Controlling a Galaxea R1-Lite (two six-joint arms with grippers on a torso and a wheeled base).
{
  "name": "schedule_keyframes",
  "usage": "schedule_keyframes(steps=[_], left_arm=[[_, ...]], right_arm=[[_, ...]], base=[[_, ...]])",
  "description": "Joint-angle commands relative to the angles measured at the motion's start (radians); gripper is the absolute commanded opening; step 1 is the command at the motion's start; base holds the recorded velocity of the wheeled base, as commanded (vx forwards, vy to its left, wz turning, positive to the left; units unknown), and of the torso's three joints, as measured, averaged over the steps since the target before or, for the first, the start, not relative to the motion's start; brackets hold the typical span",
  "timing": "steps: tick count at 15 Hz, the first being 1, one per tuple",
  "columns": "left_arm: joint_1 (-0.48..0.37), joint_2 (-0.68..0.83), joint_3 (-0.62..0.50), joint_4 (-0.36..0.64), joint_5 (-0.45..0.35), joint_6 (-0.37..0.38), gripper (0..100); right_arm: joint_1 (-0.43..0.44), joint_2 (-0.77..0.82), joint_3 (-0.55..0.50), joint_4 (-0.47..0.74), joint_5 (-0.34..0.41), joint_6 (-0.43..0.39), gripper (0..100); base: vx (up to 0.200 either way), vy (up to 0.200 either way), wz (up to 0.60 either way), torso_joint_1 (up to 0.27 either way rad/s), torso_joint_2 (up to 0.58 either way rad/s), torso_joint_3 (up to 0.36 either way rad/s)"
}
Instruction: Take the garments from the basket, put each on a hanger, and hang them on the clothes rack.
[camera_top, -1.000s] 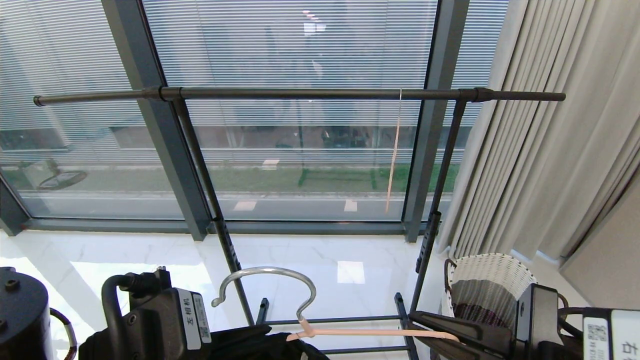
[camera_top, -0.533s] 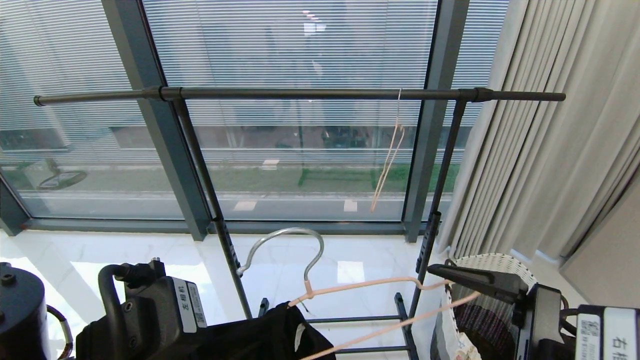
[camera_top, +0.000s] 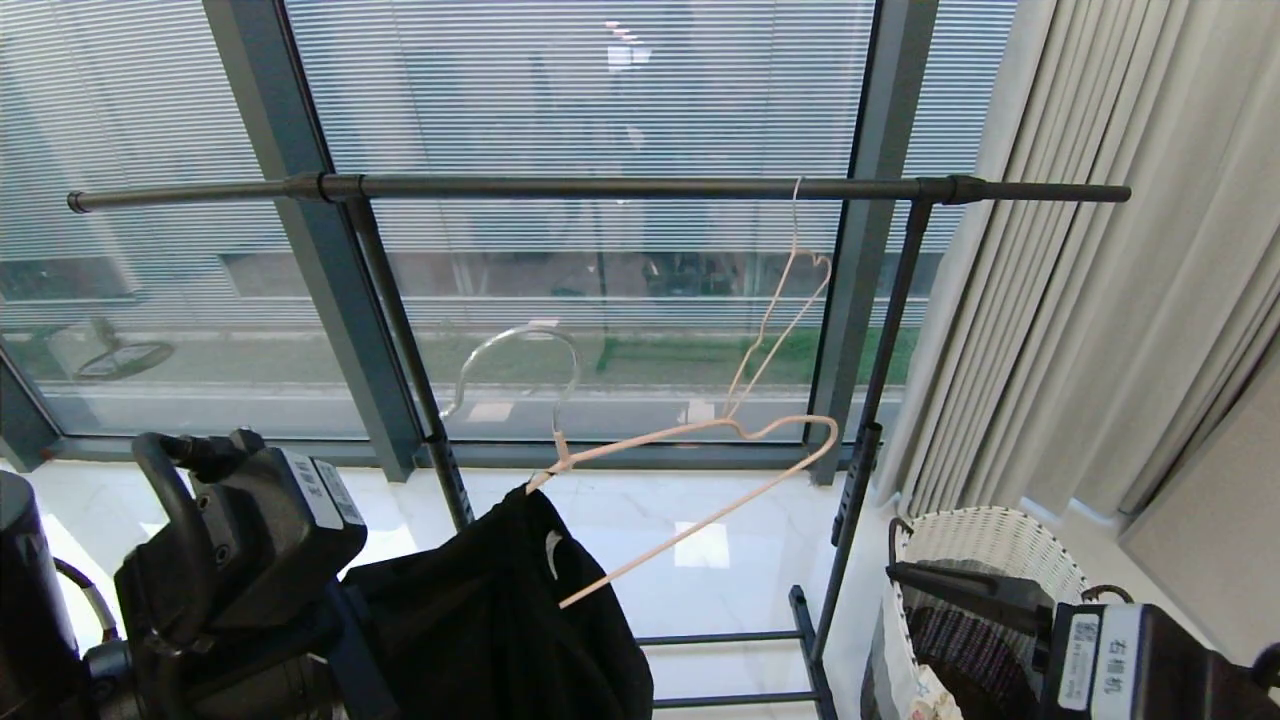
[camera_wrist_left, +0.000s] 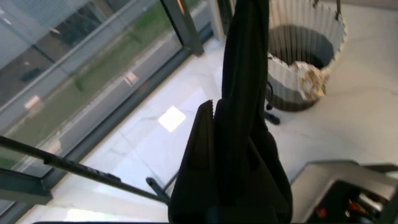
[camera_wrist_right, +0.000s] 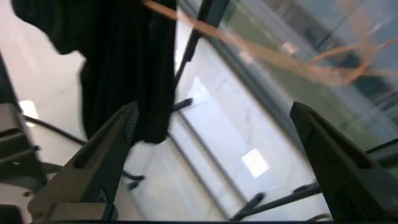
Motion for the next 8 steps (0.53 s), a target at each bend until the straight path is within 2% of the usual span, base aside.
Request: schedule_keyframes(steps=[1,2,4,8], left_arm=[[0.011,0.000,-0.007,-0.011,0.000,-0.001,0],[0.011,-0.001,-0.010,-0.025,0.000,-0.001,0],[0.011,-0.004,-0.030,-0.028,0.000,-0.001,0],[0.011,-0.004,-0.063,-0.028,0.000,-0.001,0]], right_arm=[[0.000,0.079,-0.025,-0.001,0.001,0.072,100],[0.000,0.159,-0.094,-0.004,0.000,0.173,100],[-0.004,0.280,-0.228,-0.012,-0.005,0.276,100],[-0.010,0.469,-0.418,-0.043,-0.006,0.290,100]], base=[[0.000,0.000,0.00,0.000,0.00,0.000],[0.000,0.000,0.00,0.000,0.00,0.000],[0.000,0.000,0.00,0.000,0.00,0.000],[0.000,0.000,0.00,0.000,0.00,0.000]])
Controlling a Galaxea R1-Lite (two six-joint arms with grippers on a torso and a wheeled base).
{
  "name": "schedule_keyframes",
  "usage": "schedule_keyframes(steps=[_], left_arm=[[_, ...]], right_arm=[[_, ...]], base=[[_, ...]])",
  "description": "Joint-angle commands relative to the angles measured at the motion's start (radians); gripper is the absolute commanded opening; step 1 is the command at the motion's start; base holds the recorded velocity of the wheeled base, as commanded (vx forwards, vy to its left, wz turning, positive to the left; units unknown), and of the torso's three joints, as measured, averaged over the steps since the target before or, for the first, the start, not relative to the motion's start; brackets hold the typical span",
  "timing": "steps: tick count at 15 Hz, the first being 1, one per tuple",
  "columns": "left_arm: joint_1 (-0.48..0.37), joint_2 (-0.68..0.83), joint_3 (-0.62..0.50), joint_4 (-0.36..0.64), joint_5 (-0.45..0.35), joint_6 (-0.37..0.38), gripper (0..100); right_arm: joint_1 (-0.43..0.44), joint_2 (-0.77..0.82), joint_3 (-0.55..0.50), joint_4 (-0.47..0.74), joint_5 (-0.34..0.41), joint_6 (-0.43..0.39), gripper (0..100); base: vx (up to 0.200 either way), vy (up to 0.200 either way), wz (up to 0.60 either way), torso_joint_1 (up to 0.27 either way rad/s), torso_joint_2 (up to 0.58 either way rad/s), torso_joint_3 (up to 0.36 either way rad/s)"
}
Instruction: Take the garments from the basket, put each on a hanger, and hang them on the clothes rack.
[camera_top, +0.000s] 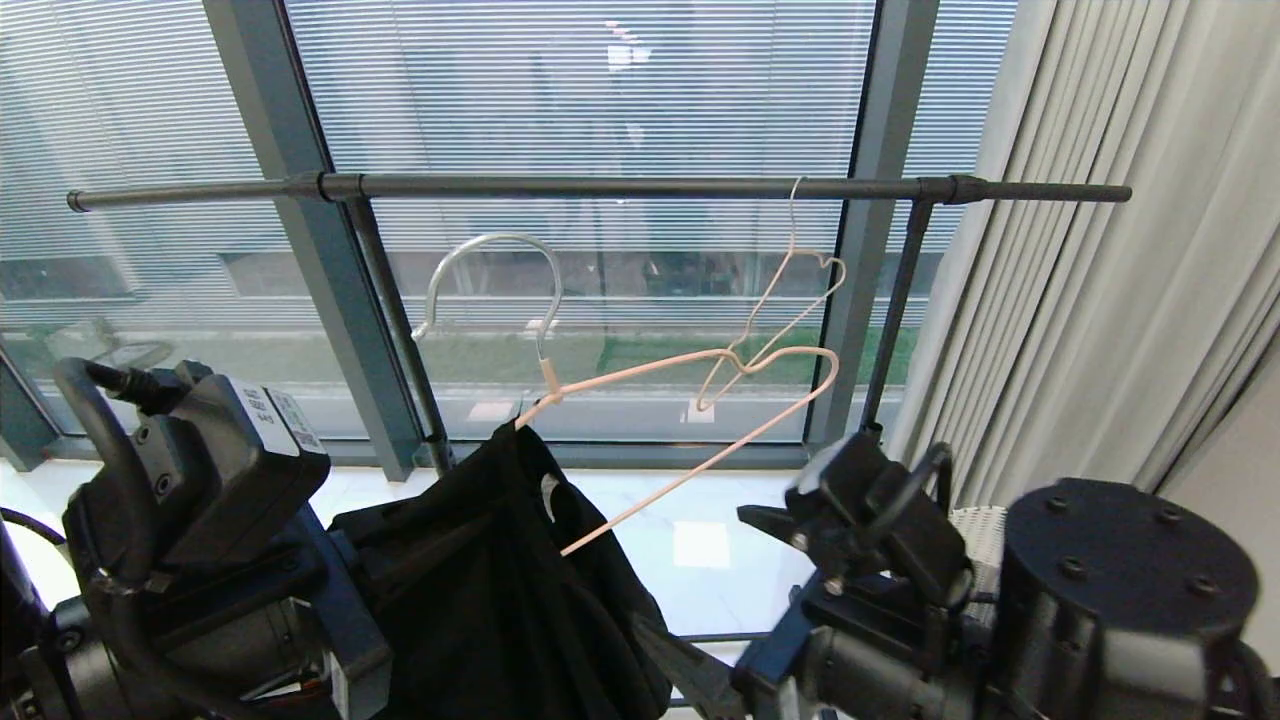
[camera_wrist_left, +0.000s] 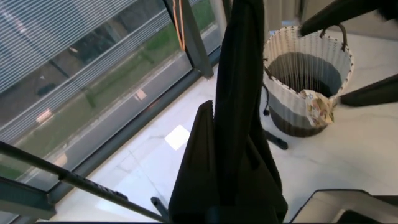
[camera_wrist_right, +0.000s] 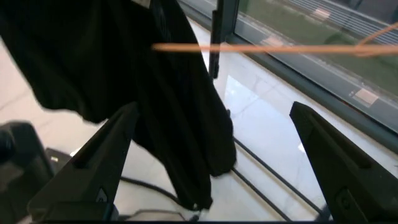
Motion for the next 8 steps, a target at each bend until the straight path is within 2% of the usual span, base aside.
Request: schedule_keyframes(steps=[1,3,8], left_arm=[[0.000,-0.002,-0.007,0.000,0.000,0.000,0],[0.000,-0.002,-0.014,0.000,-0.002,0.002,0],[-0.002,-0.006,-0.021,0.000,-0.005,0.000,0]], right_arm=[[-0.002,0.153,-0.112,-0.010,-0.001,0.006,100],[-0.013,0.193,-0.160,-0.010,-0.004,0.006,100],[-0.034,0.231,-0.180,-0.030,-0.019,0.006,100]], base=[[0.000,0.000,0.00,0.000,0.00,0.000],[0.000,0.000,0.00,0.000,0.00,0.000],[0.000,0.000,0.00,0.000,0.00,0.000]])
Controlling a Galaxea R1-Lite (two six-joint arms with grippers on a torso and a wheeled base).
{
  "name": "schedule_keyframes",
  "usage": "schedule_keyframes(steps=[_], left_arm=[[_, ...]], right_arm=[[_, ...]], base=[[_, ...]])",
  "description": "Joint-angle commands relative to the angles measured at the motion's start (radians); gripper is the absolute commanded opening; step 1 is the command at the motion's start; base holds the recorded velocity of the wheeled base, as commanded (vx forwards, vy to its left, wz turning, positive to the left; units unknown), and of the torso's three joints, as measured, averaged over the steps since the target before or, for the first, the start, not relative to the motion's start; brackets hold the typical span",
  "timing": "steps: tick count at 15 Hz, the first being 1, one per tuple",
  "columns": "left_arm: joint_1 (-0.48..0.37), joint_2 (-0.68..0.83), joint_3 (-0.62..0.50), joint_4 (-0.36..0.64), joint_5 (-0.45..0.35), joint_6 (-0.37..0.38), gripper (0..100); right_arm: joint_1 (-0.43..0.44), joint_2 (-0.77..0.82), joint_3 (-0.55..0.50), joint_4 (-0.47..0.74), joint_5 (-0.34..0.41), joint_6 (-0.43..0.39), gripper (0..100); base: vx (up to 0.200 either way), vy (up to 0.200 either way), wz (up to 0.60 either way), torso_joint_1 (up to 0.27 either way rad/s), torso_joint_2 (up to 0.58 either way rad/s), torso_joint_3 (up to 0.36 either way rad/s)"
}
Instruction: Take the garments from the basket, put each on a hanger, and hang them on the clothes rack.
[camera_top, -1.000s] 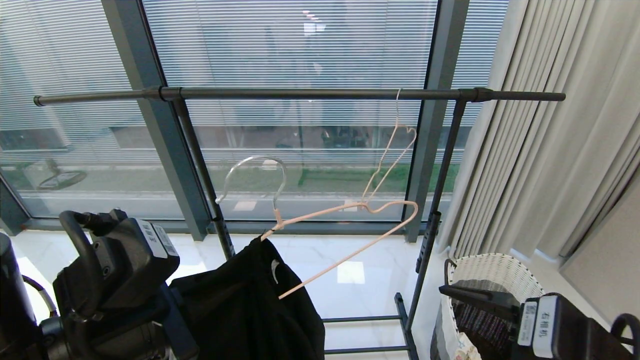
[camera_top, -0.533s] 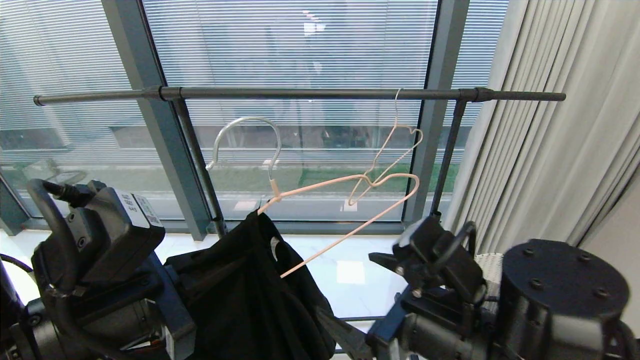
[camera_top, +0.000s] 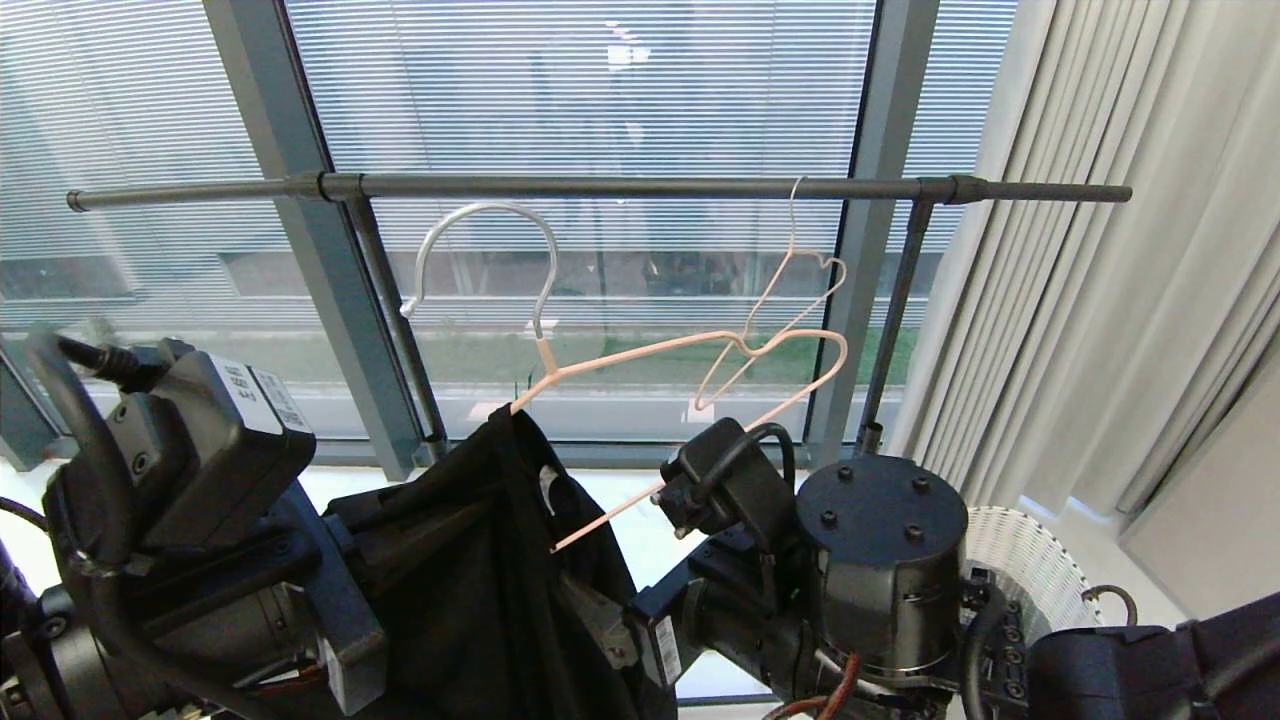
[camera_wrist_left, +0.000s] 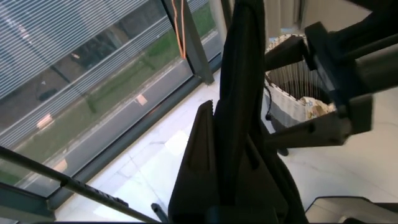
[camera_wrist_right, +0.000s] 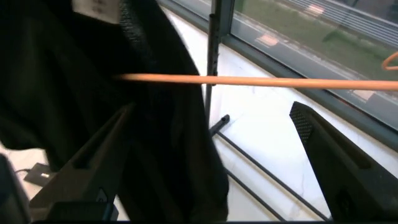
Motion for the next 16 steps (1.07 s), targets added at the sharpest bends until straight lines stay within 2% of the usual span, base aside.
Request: schedule_keyframes(steps=[1,4,10,14,16], left_arm=[[-0.001,-0.003,0.000,0.001,0.000,0.000,0],[-0.001,-0.003,0.001,-0.001,0.000,0.000,0],[-0.033,-0.003,0.000,0.001,-0.002,0.003,0],[-0.043,-0.012,0.000,0.001,0.001,0.001,0],[-0.042,-0.022,-0.002,0.001,0.003,0.001,0]], right_arm=[[-0.020,0.025,-0.006,-0.010,-0.011,0.000,100],[-0.040,0.020,-0.013,-0.016,-0.017,0.000,100],[0.000,0.043,-0.026,-0.016,-0.020,-0.005,100],[-0.004,0.078,-0.040,-0.016,-0.089,-0.008,100],[-0.015,0.094,-0.036,-0.016,-0.115,-0.037,100]], base=[[0.000,0.000,0.00,0.000,0.00,0.000],[0.000,0.000,0.00,0.000,0.00,0.000],[0.000,0.000,0.00,0.000,0.00,0.000],[0.000,0.000,0.00,0.000,0.00,0.000],[0.000,0.000,0.00,0.000,0.00,0.000]])
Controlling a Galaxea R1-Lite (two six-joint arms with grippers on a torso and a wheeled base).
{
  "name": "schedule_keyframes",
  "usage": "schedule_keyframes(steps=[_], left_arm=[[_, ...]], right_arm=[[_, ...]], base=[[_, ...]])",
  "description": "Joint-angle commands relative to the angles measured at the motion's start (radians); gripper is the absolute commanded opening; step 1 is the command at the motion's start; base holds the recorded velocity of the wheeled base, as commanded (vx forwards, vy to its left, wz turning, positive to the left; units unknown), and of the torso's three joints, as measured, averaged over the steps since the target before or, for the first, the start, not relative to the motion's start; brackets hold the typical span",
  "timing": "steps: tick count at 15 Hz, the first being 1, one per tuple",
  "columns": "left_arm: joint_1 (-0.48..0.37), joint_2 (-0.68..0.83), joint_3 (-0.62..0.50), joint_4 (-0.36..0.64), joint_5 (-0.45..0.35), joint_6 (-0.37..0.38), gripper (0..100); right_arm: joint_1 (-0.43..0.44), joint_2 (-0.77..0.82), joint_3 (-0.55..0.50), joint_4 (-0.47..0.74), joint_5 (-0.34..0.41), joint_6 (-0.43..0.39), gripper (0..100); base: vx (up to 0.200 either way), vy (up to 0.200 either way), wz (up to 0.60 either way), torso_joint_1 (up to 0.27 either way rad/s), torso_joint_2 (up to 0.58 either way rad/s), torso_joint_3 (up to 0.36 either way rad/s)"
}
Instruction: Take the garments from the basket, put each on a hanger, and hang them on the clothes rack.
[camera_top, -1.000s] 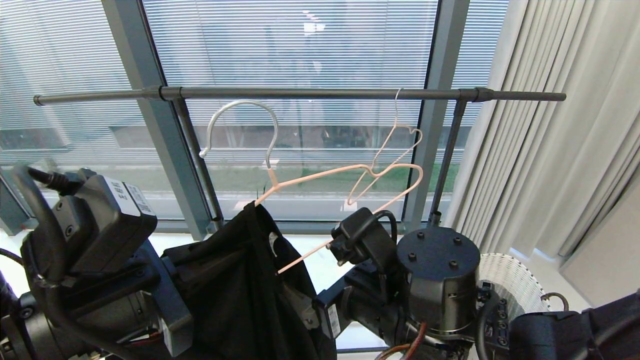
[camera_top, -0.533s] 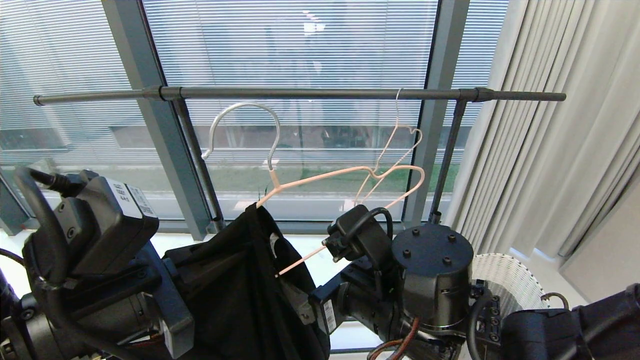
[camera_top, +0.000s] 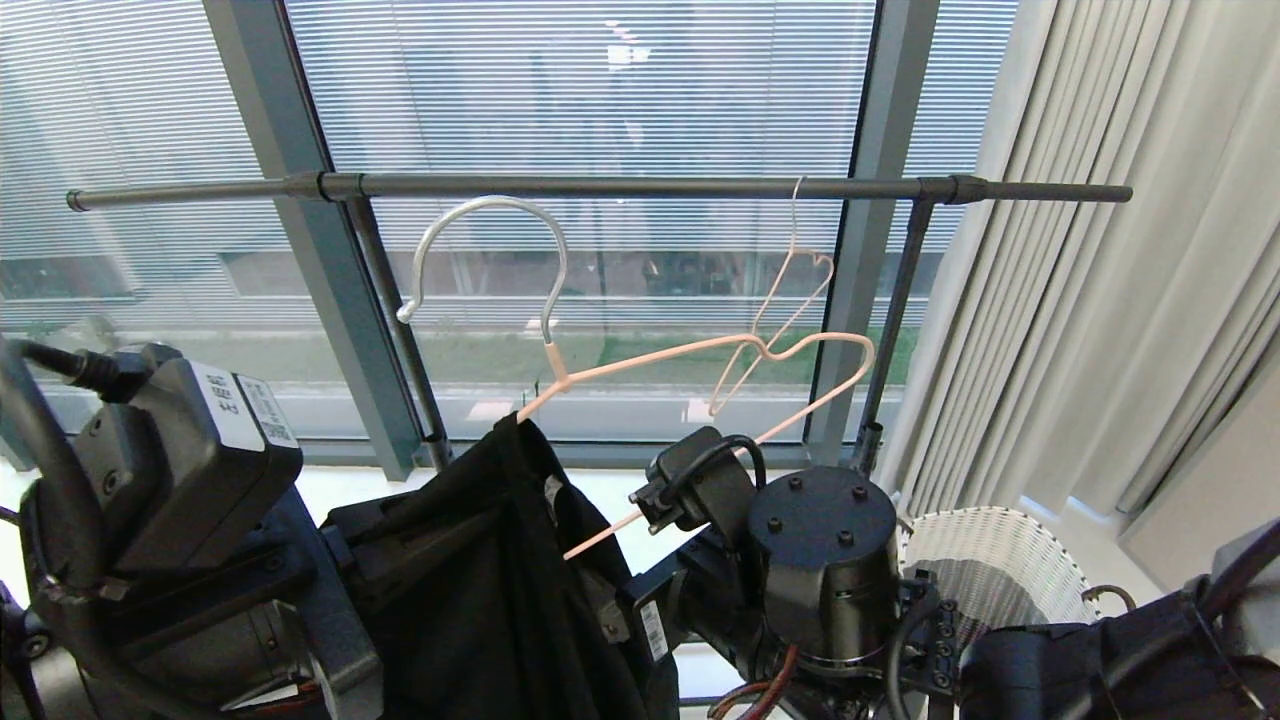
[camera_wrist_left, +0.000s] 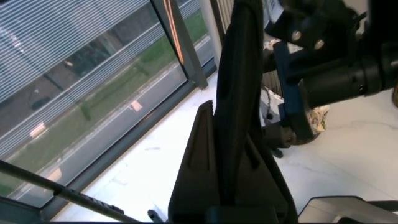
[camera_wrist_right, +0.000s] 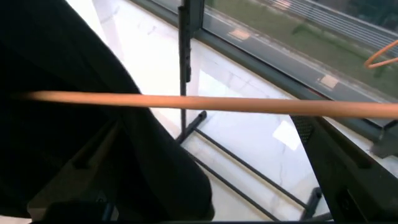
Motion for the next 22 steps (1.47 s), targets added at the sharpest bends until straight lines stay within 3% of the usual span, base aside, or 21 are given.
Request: schedule_keyframes(steps=[1,5,10,13,18,22], left_arm=[[0.000,-0.017,-0.001,-0.001,0.001,0.001,0],[0.000,-0.072,0.004,0.001,0.004,0.001,0],[0.091,-0.070,0.017,0.001,0.054,0.001,0],[0.097,-0.076,0.024,0.001,0.054,0.001,0],[0.102,-0.115,0.089,0.001,0.051,0.036,0],[0.122,-0.155,0.177,0.001,0.018,0.074,0]], right_arm=[[-0.021,0.026,0.001,0.000,-0.025,-0.025,100],[-0.088,0.063,0.000,0.000,-0.079,-0.077,100],[-0.183,0.040,0.015,0.000,-0.124,-0.125,100],[-0.229,0.011,0.033,0.000,-0.124,-0.139,100],[-0.347,-0.069,0.036,0.001,-0.107,-0.145,100],[-0.396,-0.130,0.036,0.032,-0.018,-0.145,100]], base=[[0.000,0.000,0.00,0.000,0.00,0.000],[0.000,0.000,0.00,0.000,0.00,0.000],[0.000,0.000,0.00,0.000,0.00,0.000],[0.000,0.000,0.00,0.000,0.00,0.000],[0.000,0.000,0.00,0.000,0.00,0.000],[0.000,0.000,0.00,0.000,0.00,0.000]])
